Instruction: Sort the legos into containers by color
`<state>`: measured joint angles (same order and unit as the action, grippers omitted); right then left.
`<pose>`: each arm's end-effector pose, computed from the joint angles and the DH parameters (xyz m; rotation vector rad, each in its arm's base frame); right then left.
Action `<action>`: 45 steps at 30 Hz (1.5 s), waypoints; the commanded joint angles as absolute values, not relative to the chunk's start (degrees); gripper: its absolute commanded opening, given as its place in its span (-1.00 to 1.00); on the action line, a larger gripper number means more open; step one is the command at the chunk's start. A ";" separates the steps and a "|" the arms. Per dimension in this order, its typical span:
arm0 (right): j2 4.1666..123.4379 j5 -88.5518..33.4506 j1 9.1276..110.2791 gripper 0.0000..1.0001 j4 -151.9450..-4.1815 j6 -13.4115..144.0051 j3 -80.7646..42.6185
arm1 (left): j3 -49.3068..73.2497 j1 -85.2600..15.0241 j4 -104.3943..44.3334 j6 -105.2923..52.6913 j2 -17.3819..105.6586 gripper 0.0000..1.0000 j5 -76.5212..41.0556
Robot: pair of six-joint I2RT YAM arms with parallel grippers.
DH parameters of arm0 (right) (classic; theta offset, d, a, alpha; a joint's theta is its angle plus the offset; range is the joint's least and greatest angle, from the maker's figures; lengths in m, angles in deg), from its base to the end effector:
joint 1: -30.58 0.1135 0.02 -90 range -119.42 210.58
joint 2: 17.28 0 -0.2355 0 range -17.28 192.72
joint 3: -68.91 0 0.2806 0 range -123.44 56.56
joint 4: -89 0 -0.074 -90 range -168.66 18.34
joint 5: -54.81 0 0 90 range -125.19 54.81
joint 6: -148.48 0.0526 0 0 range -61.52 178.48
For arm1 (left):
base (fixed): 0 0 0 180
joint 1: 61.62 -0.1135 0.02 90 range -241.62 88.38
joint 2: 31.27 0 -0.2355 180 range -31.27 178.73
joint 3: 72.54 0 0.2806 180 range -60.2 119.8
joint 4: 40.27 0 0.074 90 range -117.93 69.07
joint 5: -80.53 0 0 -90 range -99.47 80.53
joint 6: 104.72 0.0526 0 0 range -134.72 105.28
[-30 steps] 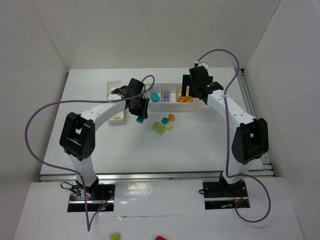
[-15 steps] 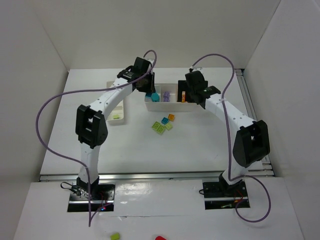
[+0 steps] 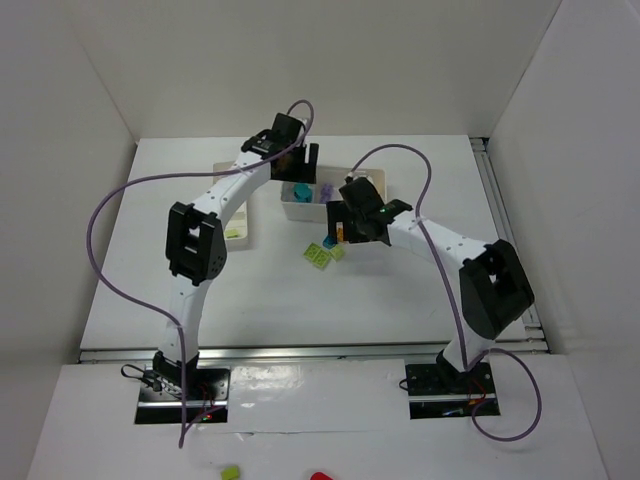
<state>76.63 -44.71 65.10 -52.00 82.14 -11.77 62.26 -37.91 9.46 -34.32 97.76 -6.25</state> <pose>0.3232 0.2118 0.1847 -0.1642 2.4738 0.2318 0.4943 -0.2138 0.2368 0.0564 2.3567 -0.3080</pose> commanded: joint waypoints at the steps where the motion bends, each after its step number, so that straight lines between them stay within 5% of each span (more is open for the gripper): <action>1: 78.78 -43.28 66.17 0.91 -55.81 84.15 -11.47 | 61.63 -38.15 10.04 -33.71 89.86 0.73 -7.01; 15: 87.48 -39.86 69.16 0.60 -55.28 72.19 -11.99 | 35.54 -39.20 10.13 -34.23 64.11 0.66 -6.57; 31: 89.78 -44.68 68.63 0.53 -67.48 70.08 -9.54 | 25.32 -41.58 10.13 -36.69 59.26 0.63 -5.87; 33: 89.77 -44.68 68.63 0.46 -69.43 70.08 -8.48 | 25.32 -41.58 10.13 -36.69 59.26 0.63 -5.87; 42: 85.65 -45.91 71.00 -0.51 -63.82 69.56 -9.09 | 25.93 -45.44 11.45 -36.17 57.59 0.63 -5.87; 45: 80.38 -46.97 72.93 -0.54 -61.61 70.69 -10.31 | 27.51 -47.81 12.68 -35.64 56.89 0.63 -5.87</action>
<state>88.06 -44.97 70.35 -63.52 70.01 -8.85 24.55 -45.80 11.75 -35.93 59.58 -6.38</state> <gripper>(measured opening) 0.445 0.818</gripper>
